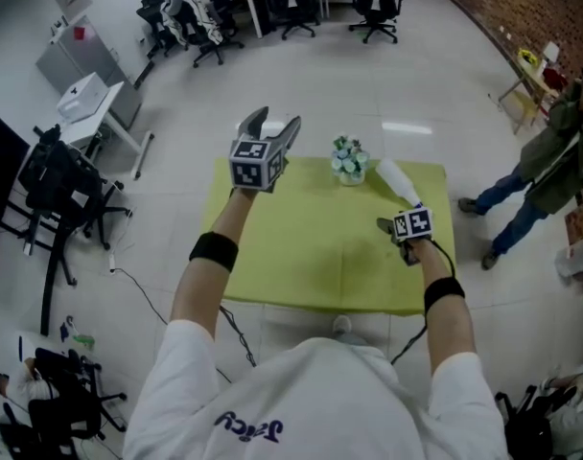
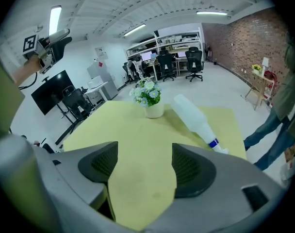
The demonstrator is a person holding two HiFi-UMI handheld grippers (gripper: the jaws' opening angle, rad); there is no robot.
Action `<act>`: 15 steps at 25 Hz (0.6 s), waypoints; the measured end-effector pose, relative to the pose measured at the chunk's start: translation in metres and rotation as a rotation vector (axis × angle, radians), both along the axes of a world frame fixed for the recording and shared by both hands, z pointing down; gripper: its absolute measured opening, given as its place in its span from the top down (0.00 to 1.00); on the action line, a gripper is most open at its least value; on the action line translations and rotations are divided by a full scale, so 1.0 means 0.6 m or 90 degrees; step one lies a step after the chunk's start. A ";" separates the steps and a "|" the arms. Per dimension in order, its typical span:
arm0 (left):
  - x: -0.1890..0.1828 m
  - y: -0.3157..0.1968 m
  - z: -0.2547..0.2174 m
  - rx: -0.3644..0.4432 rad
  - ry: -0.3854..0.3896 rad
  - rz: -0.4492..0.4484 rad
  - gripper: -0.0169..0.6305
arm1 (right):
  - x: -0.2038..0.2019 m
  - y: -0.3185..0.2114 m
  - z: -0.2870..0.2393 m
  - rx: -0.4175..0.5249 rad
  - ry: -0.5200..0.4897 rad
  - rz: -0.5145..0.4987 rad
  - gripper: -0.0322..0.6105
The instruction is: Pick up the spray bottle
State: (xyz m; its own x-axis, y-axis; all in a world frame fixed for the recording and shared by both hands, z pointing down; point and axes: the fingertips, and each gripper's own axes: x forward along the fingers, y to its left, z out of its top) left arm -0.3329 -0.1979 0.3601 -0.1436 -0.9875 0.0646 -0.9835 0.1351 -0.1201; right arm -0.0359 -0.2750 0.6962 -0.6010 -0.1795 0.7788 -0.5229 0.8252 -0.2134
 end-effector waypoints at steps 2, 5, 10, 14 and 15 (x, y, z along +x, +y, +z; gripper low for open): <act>0.005 -0.023 -0.001 -0.002 -0.002 0.002 0.46 | 0.002 -0.017 0.002 -0.002 -0.001 -0.008 0.39; 0.010 -0.047 0.002 -0.009 -0.006 0.002 0.46 | 0.006 -0.031 0.010 -0.007 0.001 -0.018 0.39; 0.011 -0.064 0.002 -0.011 -0.006 0.006 0.46 | 0.009 -0.036 0.018 -0.015 0.015 -0.028 0.39; 0.018 -0.071 0.003 -0.013 -0.017 0.025 0.46 | -0.005 -0.039 0.017 -0.014 0.008 -0.027 0.39; 0.022 -0.075 0.001 -0.011 -0.019 0.032 0.46 | -0.009 -0.041 0.014 -0.011 0.004 -0.025 0.39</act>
